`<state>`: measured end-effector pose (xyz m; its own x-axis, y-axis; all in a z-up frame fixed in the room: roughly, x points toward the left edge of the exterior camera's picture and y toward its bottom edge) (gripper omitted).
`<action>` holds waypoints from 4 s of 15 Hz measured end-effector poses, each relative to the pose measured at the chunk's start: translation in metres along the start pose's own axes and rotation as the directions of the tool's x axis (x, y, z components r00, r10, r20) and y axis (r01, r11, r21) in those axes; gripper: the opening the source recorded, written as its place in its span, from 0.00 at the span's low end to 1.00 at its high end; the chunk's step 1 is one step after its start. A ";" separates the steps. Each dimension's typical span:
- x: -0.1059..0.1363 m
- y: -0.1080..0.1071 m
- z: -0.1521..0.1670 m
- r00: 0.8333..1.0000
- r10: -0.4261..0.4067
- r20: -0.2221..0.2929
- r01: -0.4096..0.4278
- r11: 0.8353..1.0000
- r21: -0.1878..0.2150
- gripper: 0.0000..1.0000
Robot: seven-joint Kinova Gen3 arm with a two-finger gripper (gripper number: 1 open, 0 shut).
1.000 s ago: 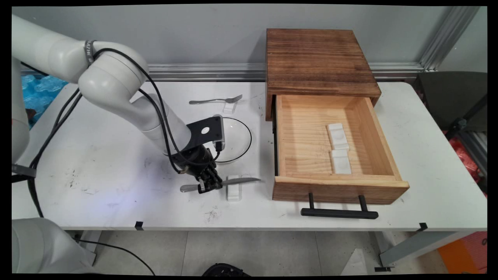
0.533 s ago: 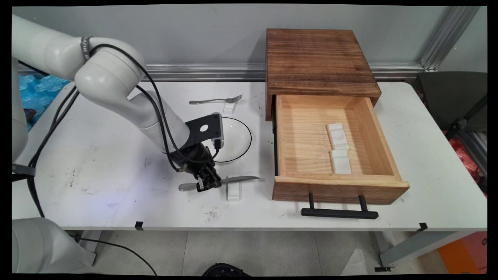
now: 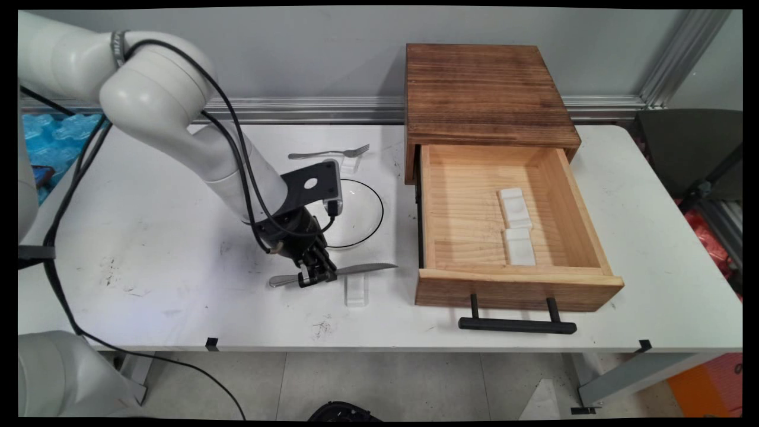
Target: Place the picked object into the drawer
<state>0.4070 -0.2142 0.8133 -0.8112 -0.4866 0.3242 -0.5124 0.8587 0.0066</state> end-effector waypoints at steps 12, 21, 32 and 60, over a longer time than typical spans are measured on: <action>0.009 0.008 -0.047 0.997 -0.016 0.073 0.016 1.000 0.002 0.00; 0.024 0.005 -0.077 0.994 -0.003 0.113 0.002 1.000 0.013 0.00; 0.079 -0.010 -0.103 0.995 0.057 0.076 -0.060 0.998 0.030 0.00; 0.239 -0.001 -0.032 0.974 0.177 -0.144 -0.169 0.983 0.066 0.00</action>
<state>0.2224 -0.3263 0.9215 -0.8400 -0.2986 0.4531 -0.3853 0.9162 -0.1104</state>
